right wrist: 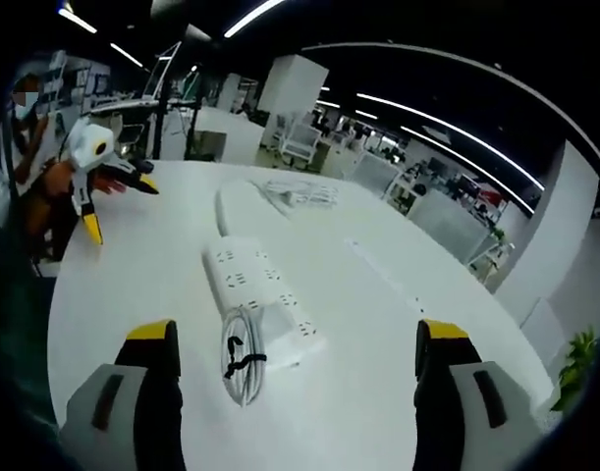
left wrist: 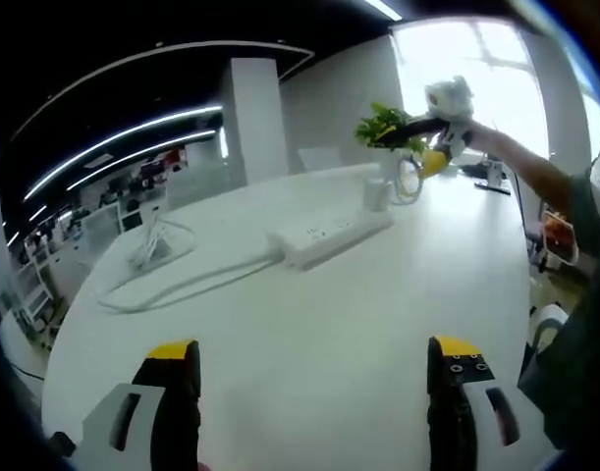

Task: Straighten the power strip on the desk, plug the charger into it

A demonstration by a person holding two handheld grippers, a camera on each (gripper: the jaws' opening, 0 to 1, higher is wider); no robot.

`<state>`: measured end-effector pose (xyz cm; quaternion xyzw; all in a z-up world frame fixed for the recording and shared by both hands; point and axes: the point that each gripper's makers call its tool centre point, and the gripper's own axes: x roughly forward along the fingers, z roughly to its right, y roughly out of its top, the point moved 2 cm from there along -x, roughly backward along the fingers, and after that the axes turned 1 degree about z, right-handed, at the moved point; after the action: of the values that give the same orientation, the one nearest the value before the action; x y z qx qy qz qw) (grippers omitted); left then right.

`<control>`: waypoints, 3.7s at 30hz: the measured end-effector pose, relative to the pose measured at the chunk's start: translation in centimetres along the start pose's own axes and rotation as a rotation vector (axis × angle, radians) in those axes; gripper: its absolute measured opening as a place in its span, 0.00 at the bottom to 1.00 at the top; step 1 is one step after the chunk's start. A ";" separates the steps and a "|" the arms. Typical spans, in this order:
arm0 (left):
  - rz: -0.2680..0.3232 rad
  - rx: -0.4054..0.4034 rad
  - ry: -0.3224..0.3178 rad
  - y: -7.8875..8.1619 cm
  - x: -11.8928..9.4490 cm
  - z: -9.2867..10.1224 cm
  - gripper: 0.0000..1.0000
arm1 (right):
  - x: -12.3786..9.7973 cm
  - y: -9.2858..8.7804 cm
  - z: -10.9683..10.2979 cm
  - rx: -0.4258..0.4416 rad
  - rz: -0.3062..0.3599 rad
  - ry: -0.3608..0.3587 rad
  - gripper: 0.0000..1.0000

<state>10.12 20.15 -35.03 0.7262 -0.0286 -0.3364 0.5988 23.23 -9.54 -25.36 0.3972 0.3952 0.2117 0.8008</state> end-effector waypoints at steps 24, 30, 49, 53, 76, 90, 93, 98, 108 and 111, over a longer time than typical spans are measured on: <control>0.042 -0.023 0.003 0.9 0.2 0.1 0.99 | -2.0 -2.1 -0.6 0.138 0.096 -0.039 1.00; 0.033 -0.013 -0.005 0.8 0.1 0.4 0.99 | -2.9 -2.5 -0.9 0.192 0.136 -0.070 1.00; 0.051 -0.025 0.011 1.3 0.2 0.1 0.99 | -5.3 -4.3 -1.0 0.277 0.190 -0.174 1.00; 0.055 -0.024 0.011 1.5 0.3 0.1 0.99 | -5.6 -4.5 -1.6 0.274 0.188 -0.181 1.00; 0.081 -0.025 0.022 2.6 0.4 -0.1 0.99 | -7.1 -7.3 -3.5 0.420 0.257 -0.234 0.99; 0.100 -0.030 0.022 2.9 0.3 0.0 0.99 | -6.9 -9.2 -4.7 0.478 0.251 -0.274 0.98; 0.096 -0.030 0.020 2.7 0.4 0.1 0.99 | -6.9 -9.3 -4.8 0.473 0.242 -0.272 0.98; 0.095 -0.035 0.018 2.6 0.6 0.2 0.99 | -7.0 -9.5 -4.8 0.474 0.236 -0.272 0.98; 0.094 -0.028 0.007 2.6 0.7 0.5 0.99 | -7.0 -9.2 -5.2 0.469 0.235 -0.271 0.97; 0.093 -0.025 0.005 2.6 0.8 0.5 0.99 | -7.0 -9.2 -5.2 0.470 0.234 -0.269 0.97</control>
<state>11.41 18.60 -33.06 0.7175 -0.0568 -0.3069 0.6227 15.07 -17.20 -31.45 0.6391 0.2752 0.1507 0.7023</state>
